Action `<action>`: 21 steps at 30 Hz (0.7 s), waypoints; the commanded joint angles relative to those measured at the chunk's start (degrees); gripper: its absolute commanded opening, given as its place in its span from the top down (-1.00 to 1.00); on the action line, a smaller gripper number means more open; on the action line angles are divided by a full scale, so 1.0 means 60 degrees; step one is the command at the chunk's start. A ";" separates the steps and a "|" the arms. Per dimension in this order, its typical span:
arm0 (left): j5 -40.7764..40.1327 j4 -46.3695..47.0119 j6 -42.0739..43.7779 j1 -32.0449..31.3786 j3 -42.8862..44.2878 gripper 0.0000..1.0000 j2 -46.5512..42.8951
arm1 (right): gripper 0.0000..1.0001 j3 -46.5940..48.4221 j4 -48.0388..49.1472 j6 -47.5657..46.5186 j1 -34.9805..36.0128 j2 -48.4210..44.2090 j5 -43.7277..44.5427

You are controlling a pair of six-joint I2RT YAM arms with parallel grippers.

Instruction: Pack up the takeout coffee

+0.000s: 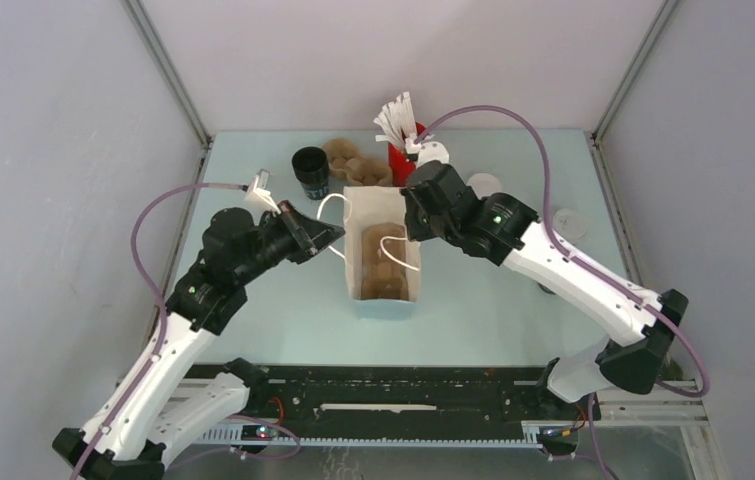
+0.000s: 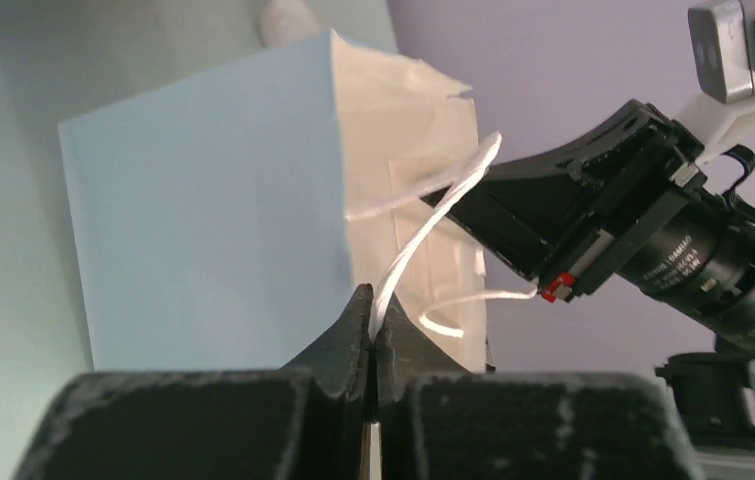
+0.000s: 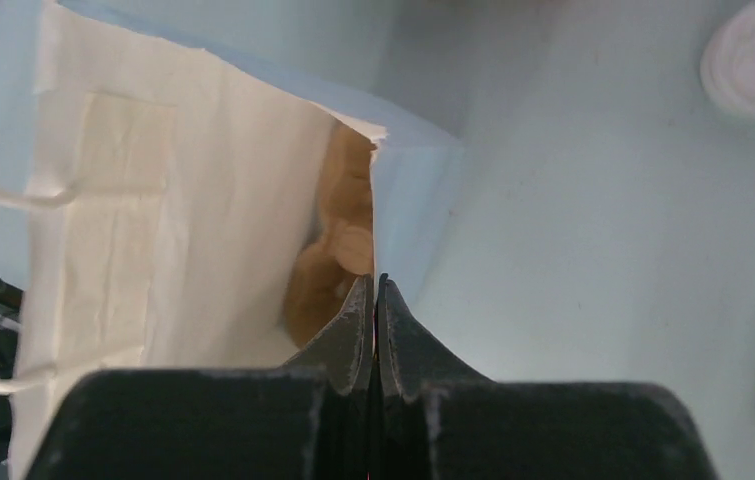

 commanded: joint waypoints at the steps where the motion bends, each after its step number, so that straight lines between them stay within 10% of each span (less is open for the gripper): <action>1: 0.0452 0.0925 0.0101 -0.0049 -0.0233 0.86 -0.0456 | 1.00 -0.0389 0.2073 -0.1400 -0.0052 -0.0980 -0.0029; 10: -0.1491 -0.3058 0.1760 -0.0055 0.1705 -0.69 -0.1387 | 1.00 -0.0893 0.2854 -0.3548 -0.0247 -0.1349 -0.1171; 16: -0.3352 -0.5656 0.2533 -0.0055 0.5276 -0.82 0.0266 | 1.00 -0.0059 0.1410 -0.4030 -0.0410 -0.0834 -0.2547; 21: -0.2008 -0.6701 0.3782 0.0017 0.8112 -0.81 0.2832 | 1.00 0.1045 -0.0298 -0.4731 -0.0316 0.0070 -0.3533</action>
